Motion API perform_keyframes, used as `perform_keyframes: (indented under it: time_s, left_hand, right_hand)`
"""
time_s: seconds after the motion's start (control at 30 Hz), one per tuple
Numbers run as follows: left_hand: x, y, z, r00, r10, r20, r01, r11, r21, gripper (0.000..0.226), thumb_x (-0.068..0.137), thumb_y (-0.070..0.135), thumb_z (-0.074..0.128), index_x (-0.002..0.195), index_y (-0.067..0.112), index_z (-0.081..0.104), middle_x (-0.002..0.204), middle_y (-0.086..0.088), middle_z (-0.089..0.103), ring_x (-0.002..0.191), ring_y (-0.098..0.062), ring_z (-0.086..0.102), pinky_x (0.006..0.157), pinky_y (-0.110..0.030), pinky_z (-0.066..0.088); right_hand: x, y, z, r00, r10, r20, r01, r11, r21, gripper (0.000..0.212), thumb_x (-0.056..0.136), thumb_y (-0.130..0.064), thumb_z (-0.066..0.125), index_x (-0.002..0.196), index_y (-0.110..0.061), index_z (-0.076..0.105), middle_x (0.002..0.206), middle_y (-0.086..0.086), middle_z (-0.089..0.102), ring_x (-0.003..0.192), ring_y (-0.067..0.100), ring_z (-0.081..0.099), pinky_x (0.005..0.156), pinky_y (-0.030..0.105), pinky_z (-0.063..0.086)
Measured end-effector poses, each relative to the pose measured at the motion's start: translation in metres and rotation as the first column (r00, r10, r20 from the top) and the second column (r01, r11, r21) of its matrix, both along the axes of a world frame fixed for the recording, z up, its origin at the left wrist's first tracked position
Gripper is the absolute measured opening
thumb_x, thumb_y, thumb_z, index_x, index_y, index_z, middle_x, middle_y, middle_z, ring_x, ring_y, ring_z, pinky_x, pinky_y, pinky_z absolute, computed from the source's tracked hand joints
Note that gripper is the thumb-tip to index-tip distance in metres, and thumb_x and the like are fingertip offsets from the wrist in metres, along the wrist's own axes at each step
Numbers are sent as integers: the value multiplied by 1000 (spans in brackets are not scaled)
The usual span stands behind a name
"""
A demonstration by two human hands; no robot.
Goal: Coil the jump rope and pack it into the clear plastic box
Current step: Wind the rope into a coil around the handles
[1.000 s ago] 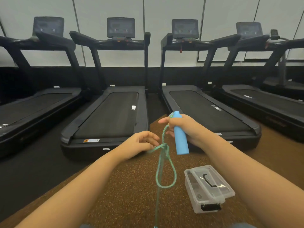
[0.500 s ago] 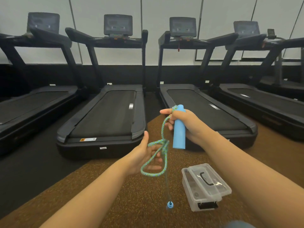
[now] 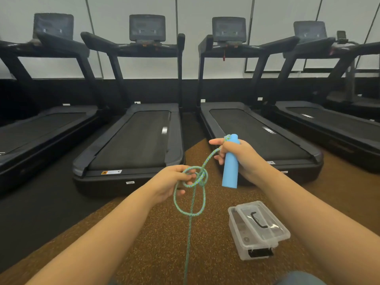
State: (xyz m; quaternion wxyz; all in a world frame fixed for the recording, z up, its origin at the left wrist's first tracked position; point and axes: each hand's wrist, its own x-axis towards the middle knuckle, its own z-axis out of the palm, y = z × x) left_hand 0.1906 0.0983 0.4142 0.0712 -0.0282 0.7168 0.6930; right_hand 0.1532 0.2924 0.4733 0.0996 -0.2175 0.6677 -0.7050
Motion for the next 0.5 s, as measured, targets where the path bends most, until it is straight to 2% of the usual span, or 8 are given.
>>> perform_keyframes:
  time_s: [0.07, 0.17, 0.23, 0.37, 0.4, 0.5]
  left_hand:
    - [1, -5, 0, 995, 103, 5, -102, 993, -65, 24, 91, 1, 49, 83, 21, 60, 84, 5, 64, 66, -4, 58, 40, -13, 40]
    - [3, -11, -2, 981, 190, 20, -188, 978, -92, 30, 87, -10, 47, 77, 17, 58, 78, 1, 59, 59, -4, 59, 37, -12, 39]
    - [4, -13, -1, 975, 219, 46, -215, 974, -74, 31, 84, -16, 48, 77, 13, 58, 80, -1, 59, 66, -9, 60, 38, -14, 44]
    - [4, -13, 0, 969, 215, 122, -217, 976, -1, 29, 83, -16, 50, 78, 11, 59, 81, -2, 60, 70, -13, 60, 46, -20, 54]
    - [4, -12, 0, 970, 200, 140, -205, 978, 21, 27, 84, -13, 51, 79, 11, 60, 80, -2, 60, 70, -13, 60, 49, -21, 56]
    - [4, -11, 0, 969, 187, 164, -200, 978, 66, 22, 88, -7, 52, 83, 12, 62, 76, -2, 61, 66, -13, 62, 55, -22, 58]
  right_hand:
    - [1, 4, -2, 1000, -23, -5, 23, 1000, -14, 21, 66, -9, 52, 64, -19, 71, 97, 26, 55, 49, 11, 54, 92, 43, 50]
    - [-1, 9, -8, 999, -49, 7, 49, 998, -28, 19, 66, -10, 53, 75, -13, 69, 95, 21, 55, 50, 10, 53, 86, 41, 50]
    - [-1, 10, -12, 998, -64, 13, 64, 998, -22, 21, 65, -11, 53, 80, -11, 68, 90, 18, 56, 50, 9, 53, 82, 39, 51]
    - [-2, 9, -18, 997, -77, 15, 78, 997, -30, 15, 65, -11, 54, 68, -16, 68, 98, 15, 62, 52, 10, 53, 82, 39, 51]
    - [-3, 9, -19, 997, -78, 14, 79, 997, -19, 16, 64, -11, 54, 70, -14, 68, 96, 13, 63, 52, 11, 53, 81, 39, 52]
    - [-5, 9, -21, 997, -83, 0, 83, 995, 60, 35, 64, -13, 54, 95, -6, 68, 71, 7, 57, 51, 10, 53, 75, 33, 53]
